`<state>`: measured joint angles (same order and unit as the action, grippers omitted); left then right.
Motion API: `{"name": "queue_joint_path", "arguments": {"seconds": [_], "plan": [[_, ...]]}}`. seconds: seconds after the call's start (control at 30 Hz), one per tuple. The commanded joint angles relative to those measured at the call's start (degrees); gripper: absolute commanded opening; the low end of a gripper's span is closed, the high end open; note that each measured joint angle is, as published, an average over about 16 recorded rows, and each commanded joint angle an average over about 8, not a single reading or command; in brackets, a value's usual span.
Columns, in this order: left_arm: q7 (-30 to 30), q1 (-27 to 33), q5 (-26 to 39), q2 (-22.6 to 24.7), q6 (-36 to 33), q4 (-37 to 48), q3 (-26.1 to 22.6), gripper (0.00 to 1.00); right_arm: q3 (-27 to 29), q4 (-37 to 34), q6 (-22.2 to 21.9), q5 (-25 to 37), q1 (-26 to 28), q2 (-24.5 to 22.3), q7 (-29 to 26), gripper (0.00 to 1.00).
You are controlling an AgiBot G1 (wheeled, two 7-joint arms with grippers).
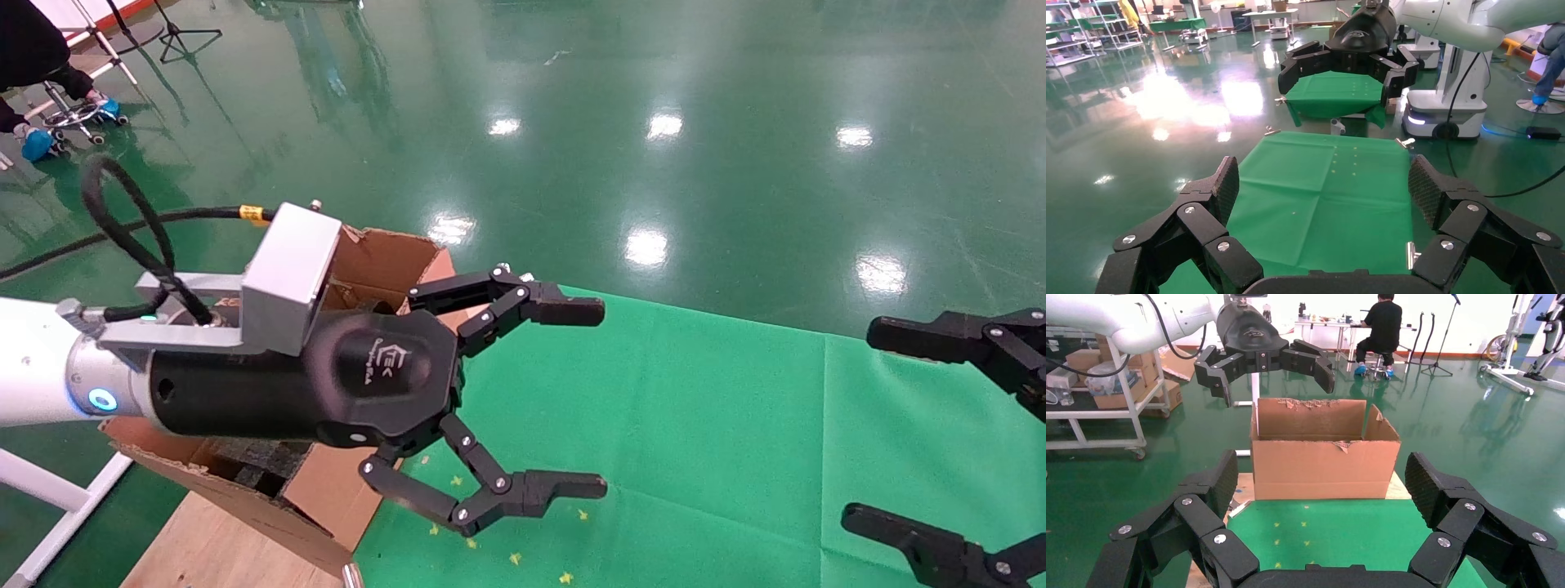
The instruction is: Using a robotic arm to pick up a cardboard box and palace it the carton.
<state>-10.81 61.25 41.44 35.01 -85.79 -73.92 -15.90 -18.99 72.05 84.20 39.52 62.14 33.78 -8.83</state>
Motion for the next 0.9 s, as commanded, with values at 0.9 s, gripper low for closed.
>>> {"name": "queue_joint_path", "arguments": {"seconds": [0.9], "plan": [[0.07, 0.33, 0.46, 0.00, 0.14, 0.42, -0.14, 1.00, 0.00, 0.00, 0.00, 0.00, 0.00, 0.00, 0.00, 1.00]]}}
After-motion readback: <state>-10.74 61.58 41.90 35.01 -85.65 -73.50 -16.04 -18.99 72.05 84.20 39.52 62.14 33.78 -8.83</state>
